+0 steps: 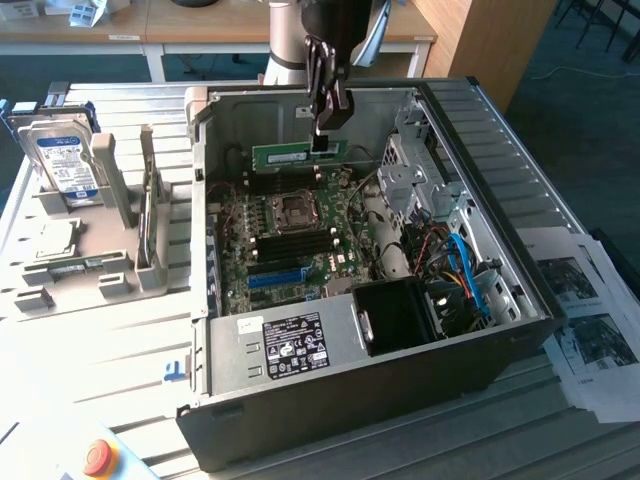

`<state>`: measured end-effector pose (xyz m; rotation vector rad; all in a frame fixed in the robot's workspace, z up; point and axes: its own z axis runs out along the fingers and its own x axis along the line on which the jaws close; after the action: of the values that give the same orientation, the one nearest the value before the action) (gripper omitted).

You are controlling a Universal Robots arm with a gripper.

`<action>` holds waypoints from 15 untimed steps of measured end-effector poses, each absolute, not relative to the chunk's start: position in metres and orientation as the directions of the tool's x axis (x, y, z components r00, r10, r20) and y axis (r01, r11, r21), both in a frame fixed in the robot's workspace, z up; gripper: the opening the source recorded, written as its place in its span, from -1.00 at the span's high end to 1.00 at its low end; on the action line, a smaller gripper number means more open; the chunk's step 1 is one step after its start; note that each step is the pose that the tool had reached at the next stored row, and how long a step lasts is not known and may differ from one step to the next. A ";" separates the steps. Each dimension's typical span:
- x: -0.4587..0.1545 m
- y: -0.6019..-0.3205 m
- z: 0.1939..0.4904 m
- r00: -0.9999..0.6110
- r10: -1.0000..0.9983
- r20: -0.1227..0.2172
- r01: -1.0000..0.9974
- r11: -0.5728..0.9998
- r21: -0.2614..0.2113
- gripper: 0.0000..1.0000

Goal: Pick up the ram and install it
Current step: 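Insert the ram into the slot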

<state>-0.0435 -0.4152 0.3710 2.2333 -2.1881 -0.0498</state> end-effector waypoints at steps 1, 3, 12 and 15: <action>-0.043 -0.415 0.369 0.020 -1.000 -0.012 -0.999 -0.021 0.033 0.76; -0.043 -0.415 0.366 0.020 -1.000 -0.012 -0.999 -0.021 0.033 0.76; -0.044 -0.415 0.353 0.020 -1.000 -0.012 -0.999 -0.021 0.033 0.76; -0.043 -0.415 0.350 0.020 -1.000 -0.013 -0.999 -0.021 0.033 0.76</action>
<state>-0.0435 -0.4152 0.3497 2.2333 -2.1881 -0.0498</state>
